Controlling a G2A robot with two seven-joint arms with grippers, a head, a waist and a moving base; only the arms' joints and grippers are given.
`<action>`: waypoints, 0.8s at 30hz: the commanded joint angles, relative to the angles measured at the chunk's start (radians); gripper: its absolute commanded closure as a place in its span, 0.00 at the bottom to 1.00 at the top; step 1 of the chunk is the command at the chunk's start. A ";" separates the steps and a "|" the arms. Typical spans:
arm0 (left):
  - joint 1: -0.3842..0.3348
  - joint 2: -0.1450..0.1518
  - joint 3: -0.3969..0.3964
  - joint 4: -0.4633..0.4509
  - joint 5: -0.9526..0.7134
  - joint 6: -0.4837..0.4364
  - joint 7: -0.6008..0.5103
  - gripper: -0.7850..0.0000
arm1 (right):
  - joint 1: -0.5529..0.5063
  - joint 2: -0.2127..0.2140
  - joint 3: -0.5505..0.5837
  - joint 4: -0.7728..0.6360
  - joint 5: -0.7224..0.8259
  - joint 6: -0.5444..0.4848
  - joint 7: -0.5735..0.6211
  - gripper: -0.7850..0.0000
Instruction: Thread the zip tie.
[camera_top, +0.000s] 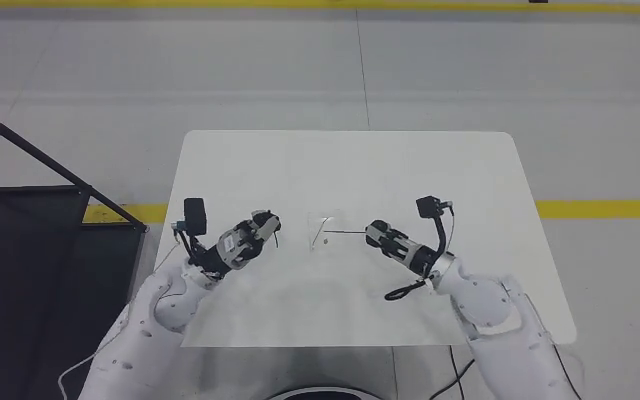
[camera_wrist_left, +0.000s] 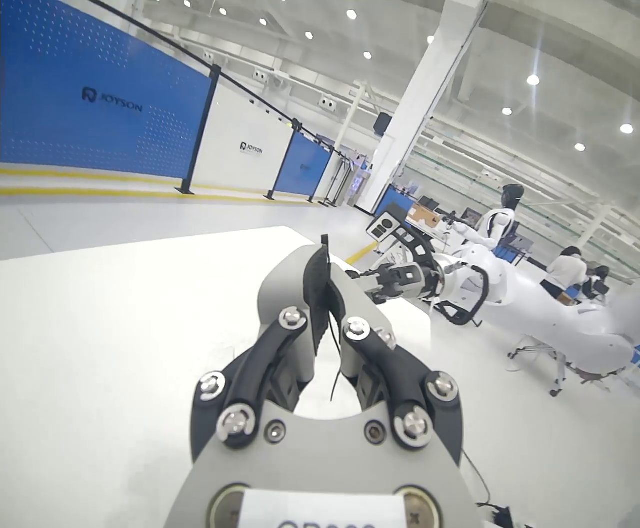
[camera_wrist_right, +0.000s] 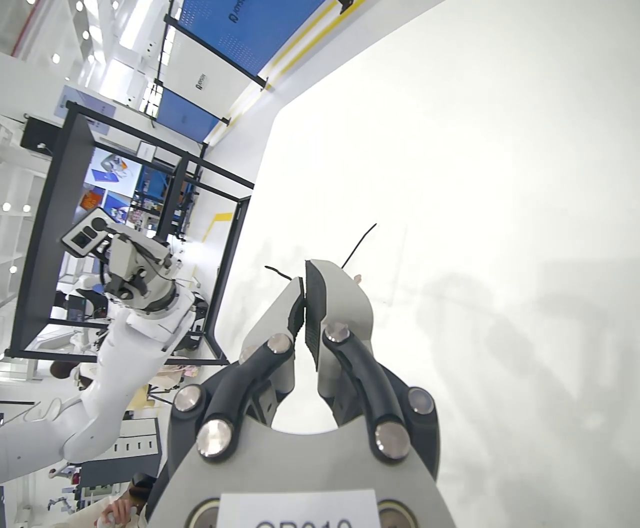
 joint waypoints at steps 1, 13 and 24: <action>-0.003 -0.008 0.019 0.024 0.143 0.036 0.100 1.00 | -0.013 0.002 0.010 -0.004 0.014 -0.023 0.003 1.00; -0.006 -0.016 0.046 0.058 0.225 0.071 0.177 1.00 | -0.027 0.006 0.013 -0.008 0.010 -0.059 0.016 1.00; 0.002 -0.024 0.056 0.029 0.238 0.153 0.190 1.00 | -0.002 0.000 -0.015 0.022 0.076 -0.047 0.009 1.00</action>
